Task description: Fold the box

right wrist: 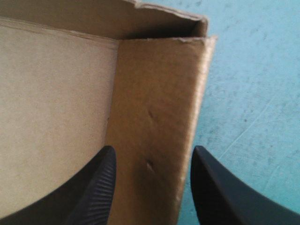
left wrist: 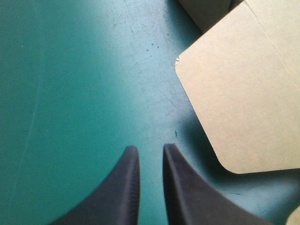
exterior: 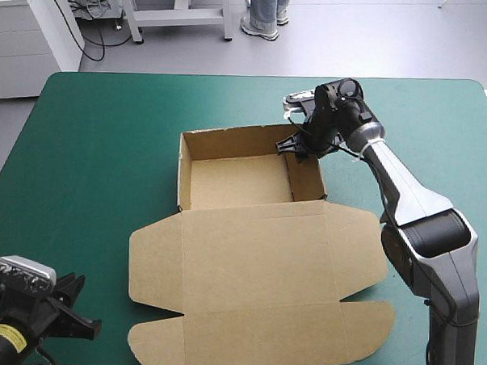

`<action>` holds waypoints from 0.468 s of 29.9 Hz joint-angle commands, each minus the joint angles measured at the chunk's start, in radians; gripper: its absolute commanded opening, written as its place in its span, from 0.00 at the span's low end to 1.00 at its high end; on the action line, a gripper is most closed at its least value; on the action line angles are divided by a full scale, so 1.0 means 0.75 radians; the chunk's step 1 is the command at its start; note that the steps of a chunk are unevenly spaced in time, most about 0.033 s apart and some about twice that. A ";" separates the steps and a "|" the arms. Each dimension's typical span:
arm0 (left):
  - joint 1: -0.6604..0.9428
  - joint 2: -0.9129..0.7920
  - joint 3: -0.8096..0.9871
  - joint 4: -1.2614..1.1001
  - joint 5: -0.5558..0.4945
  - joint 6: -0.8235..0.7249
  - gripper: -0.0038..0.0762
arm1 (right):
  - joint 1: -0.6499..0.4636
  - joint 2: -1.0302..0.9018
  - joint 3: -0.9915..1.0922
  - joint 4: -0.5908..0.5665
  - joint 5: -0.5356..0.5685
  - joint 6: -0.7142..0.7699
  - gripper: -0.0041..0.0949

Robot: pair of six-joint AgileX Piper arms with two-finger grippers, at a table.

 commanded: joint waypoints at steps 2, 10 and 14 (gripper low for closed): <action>-0.010 -0.154 0.073 0.004 -0.161 -0.021 0.04 | 0.001 -0.046 -0.036 -0.008 0.007 0.010 0.39; -0.010 -0.226 0.079 0.013 -0.173 -0.021 0.04 | -0.003 -0.043 -0.036 -0.129 0.007 0.000 0.02; -0.010 -0.226 0.079 0.009 -0.173 -0.021 0.04 | -0.071 -0.045 -0.038 -0.245 0.007 0.000 0.02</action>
